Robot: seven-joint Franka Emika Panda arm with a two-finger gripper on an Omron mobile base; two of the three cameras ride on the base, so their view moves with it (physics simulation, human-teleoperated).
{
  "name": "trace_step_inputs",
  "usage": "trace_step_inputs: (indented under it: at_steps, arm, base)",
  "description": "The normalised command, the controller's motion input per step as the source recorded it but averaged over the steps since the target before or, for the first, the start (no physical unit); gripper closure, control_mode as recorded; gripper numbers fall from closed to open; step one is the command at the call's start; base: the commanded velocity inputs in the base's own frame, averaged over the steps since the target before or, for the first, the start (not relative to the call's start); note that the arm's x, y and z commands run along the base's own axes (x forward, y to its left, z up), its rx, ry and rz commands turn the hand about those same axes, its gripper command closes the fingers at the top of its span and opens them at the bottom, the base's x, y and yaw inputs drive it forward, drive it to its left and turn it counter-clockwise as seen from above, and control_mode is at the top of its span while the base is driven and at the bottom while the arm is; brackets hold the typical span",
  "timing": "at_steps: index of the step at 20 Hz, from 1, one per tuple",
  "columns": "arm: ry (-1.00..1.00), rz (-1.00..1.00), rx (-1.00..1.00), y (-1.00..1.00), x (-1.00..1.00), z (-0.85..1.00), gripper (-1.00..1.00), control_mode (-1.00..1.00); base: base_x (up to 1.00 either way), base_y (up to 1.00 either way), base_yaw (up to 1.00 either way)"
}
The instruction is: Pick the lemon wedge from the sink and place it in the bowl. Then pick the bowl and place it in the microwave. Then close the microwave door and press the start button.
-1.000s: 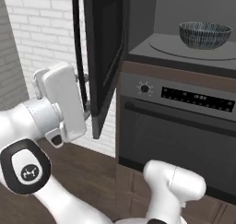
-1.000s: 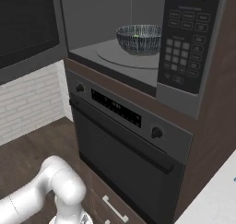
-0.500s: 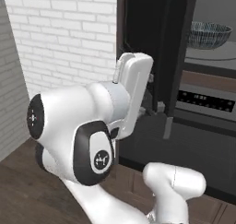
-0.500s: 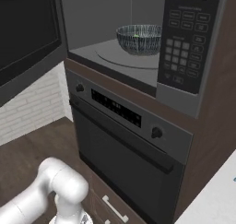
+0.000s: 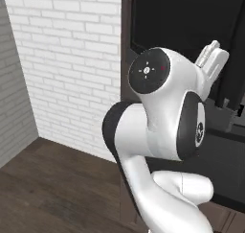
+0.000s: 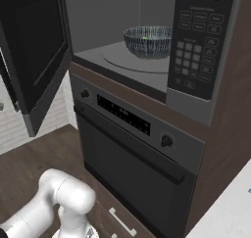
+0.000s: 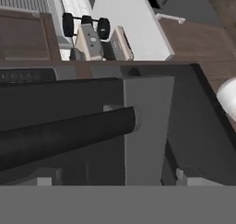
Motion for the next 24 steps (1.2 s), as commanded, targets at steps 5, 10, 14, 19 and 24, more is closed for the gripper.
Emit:
trace_step_inputs:
  at_steps: [5,10,14,19,24]
  arm:
    - [0.0,0.0,0.18,-0.86,0.62,0.0,-1.0,-1.0]
    - [0.0,0.0,0.13,-0.67,0.76,0.0,-1.0,-1.0]
    - [0.0,0.0,0.09,-0.49,0.88,0.0,-1.0,-1.0]
    - [0.0,0.0,0.08,-0.44,0.86,0.0,-1.0,-1.0]
    - [-0.1,0.0,0.05,-0.28,0.63,0.0,-1.0,-1.0]
  base:
    - [0.0,0.0,0.0]
    - [0.0,0.0,0.0]
    - [0.0,0.0,0.0]
    - [0.0,0.0,0.0]
    - [0.0,0.0,0.0]
